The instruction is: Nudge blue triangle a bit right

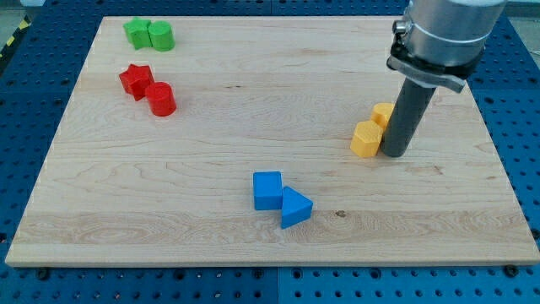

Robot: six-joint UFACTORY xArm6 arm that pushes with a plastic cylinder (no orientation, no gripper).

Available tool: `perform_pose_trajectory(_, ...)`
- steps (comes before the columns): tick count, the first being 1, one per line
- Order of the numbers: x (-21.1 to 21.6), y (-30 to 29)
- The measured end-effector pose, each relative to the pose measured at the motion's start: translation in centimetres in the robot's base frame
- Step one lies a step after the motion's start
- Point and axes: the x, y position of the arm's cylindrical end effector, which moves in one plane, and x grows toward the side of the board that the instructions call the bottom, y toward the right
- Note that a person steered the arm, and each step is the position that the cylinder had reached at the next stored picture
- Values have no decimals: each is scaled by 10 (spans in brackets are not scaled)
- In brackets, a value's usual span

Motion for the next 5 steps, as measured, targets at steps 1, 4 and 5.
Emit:
perform_pose_trajectory(1,41,-6)
perform_pose_trajectory(4,130,-150)
perform_pose_trajectory(5,129,-177)
